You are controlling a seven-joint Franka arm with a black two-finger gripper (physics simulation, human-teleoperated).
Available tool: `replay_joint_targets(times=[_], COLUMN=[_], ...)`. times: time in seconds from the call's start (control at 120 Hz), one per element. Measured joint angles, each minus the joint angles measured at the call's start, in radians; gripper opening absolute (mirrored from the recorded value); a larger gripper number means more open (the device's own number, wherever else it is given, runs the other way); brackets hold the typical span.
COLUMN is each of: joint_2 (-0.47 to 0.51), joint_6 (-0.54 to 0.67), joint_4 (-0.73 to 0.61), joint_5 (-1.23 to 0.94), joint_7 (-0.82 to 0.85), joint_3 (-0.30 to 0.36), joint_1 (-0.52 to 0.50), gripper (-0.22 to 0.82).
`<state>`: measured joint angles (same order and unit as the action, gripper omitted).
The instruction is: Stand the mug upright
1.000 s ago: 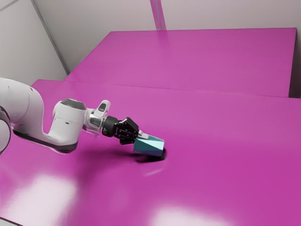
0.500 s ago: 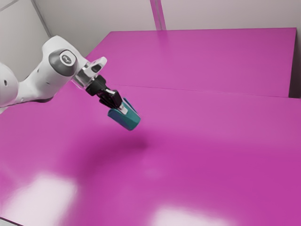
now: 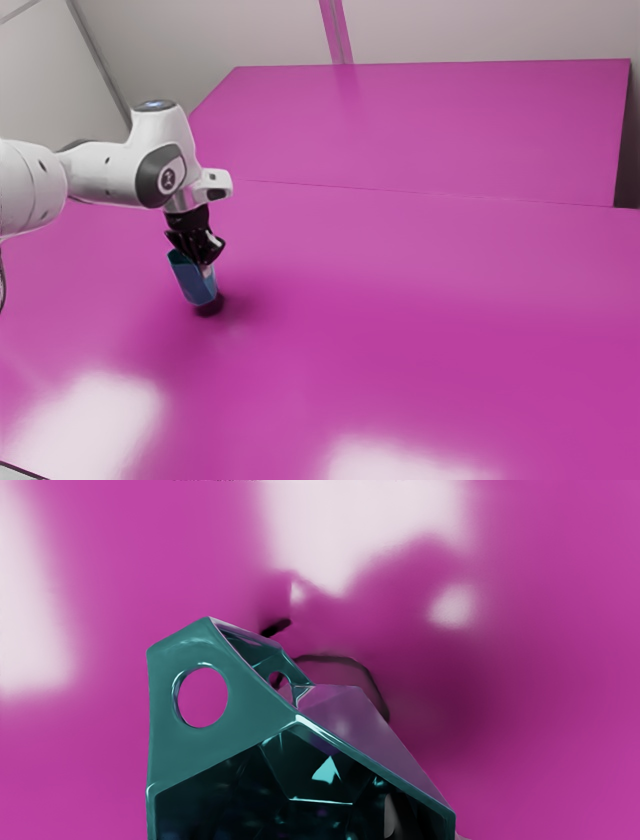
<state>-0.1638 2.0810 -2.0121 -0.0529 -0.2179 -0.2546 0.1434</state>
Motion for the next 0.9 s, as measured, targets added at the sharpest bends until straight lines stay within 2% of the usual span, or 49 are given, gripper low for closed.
replay_joint_targets(times=[0.167, 0.267, 0.433, 0.583, 0.767, 0.9], joint_2=[-0.005, -0.003, 0.002, 0.045, 0.145, 0.214], joint_6=[0.055, 0.074, 0.091, 0.087, -0.016, -0.219], joint_4=[-0.030, -0.049, -0.051, -0.038, 0.066, 0.281], joint_5=[0.009, 0.014, 0.021, 0.020, 0.010, 0.014], joint_7=[0.085, 0.125, 0.177, 0.211, 0.238, 0.253], joint_3=[0.000, 0.000, 0.000, -0.006, -0.009, 0.039], joint_1=[0.000, 0.000, 0.000, 0.001, 0.000, -0.038], gripper=[-0.18, -0.12, 0.22, 0.40, 0.51, 0.54])
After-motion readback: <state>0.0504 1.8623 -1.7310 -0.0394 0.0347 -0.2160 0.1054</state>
